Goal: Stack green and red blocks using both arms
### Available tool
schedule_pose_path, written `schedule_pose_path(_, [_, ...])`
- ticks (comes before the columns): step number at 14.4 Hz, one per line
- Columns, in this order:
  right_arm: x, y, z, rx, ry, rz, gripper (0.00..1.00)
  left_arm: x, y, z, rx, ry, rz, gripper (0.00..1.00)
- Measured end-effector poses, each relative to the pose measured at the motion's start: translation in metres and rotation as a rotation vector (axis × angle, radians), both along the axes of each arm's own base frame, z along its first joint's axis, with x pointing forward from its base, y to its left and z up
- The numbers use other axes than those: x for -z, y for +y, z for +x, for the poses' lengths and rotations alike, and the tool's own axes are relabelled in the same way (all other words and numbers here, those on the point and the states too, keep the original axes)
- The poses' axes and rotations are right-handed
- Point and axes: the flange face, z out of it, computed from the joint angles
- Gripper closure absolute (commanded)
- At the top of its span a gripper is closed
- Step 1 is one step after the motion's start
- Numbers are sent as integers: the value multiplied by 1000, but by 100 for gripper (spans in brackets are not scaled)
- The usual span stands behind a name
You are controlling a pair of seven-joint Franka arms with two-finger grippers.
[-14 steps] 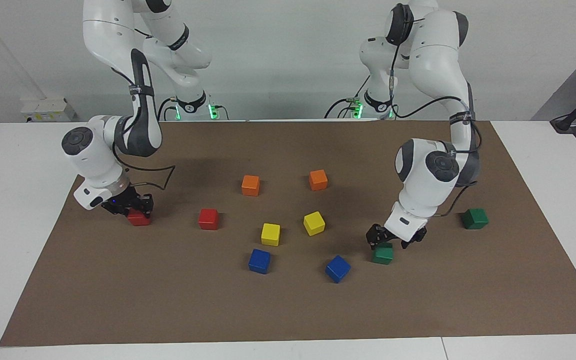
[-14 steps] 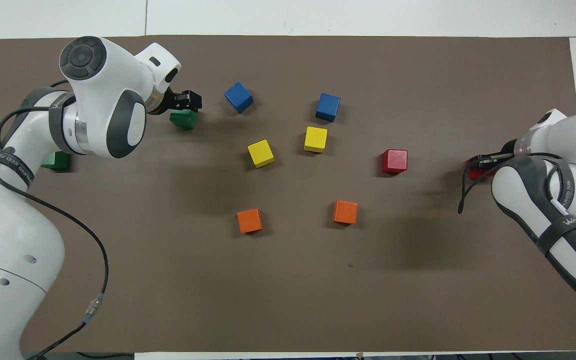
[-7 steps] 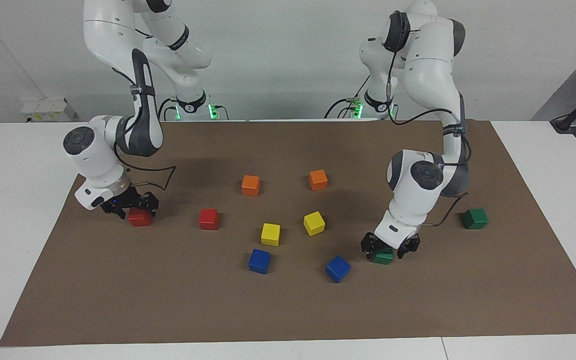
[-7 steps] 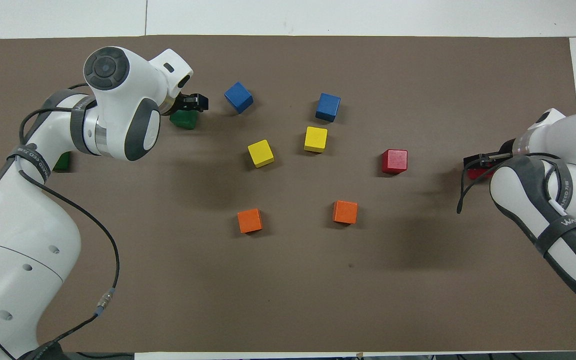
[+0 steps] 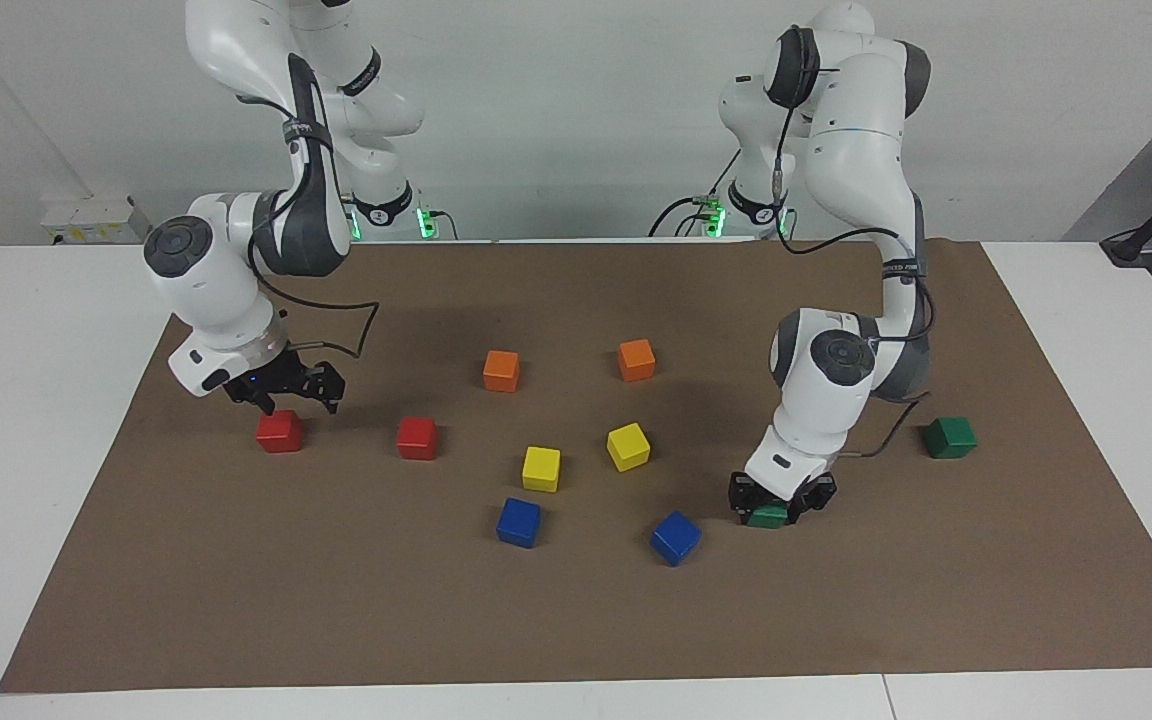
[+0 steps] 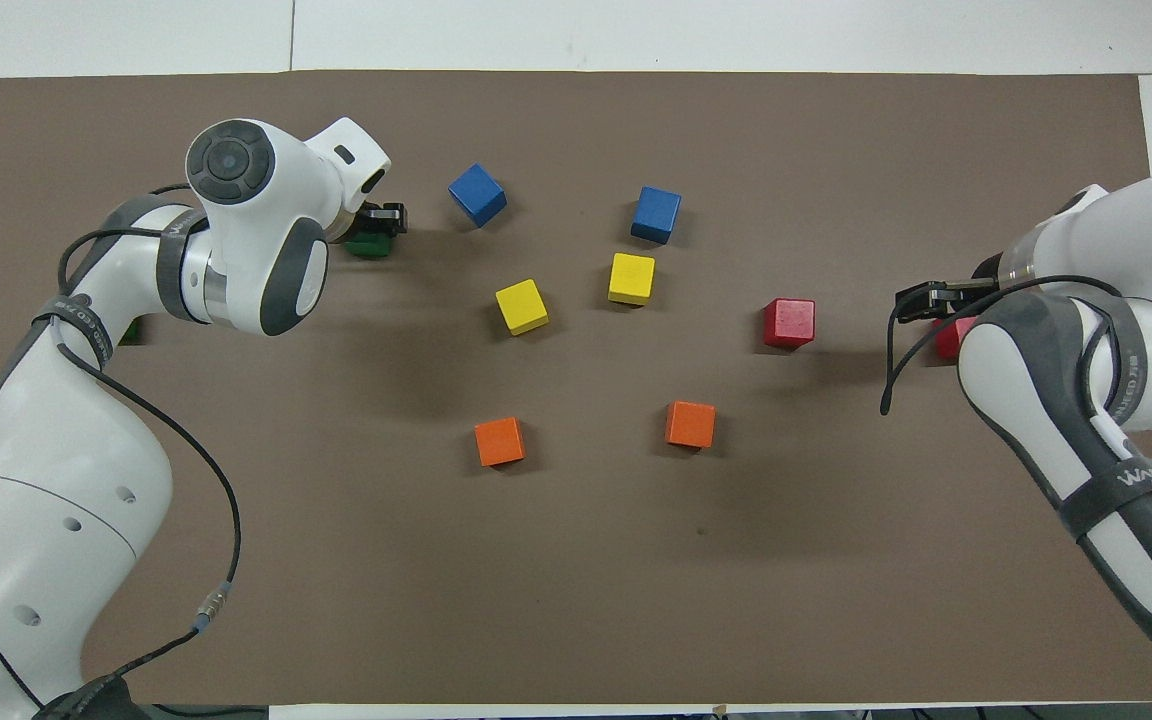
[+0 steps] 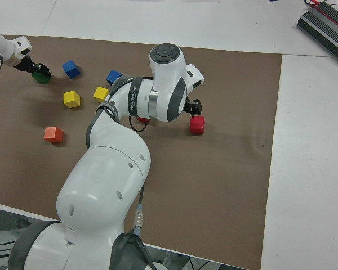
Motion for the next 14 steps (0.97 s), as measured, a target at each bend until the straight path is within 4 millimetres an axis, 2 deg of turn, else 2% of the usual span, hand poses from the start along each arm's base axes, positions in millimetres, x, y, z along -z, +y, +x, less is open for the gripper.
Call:
schedule_pose_path(1, [0, 13, 1, 20, -4, 1, 0, -2, 0, 0, 0, -2, 0, 100])
schedule_pose_path(4, [3, 72, -2, 97, 0, 3, 0, -1, 1, -1, -9, 3, 1, 100])
schedule_pose_path(6, [5, 95, -3, 131, -7, 5, 0, -9, 9, 3, -28, 25, 13, 100])
schedule_pose_path(7, [8, 100, -2, 140, -13, 8, 0, -19, 20, 8, -47, 39, 22, 100])
schedule_pose_path(9, [18, 105, 2, 156, -29, 14, 0, -55, 55, 15, -100, 51, 33, 100])
schedule_pose_path(11, [30, 106, 5, 166, -33, 17, 0, -91, 100, 13, -122, 73, 52, 100])
schedule_pose_path(13, [39, 112, 6, 181, -33, 20, 0, -120, 158, 4, -66, 104, 81, 100])
schedule_pose_path(14, [41, 118, 6, 187, -36, 22, 0, -125, 188, 0, -36, 113, 91, 100])
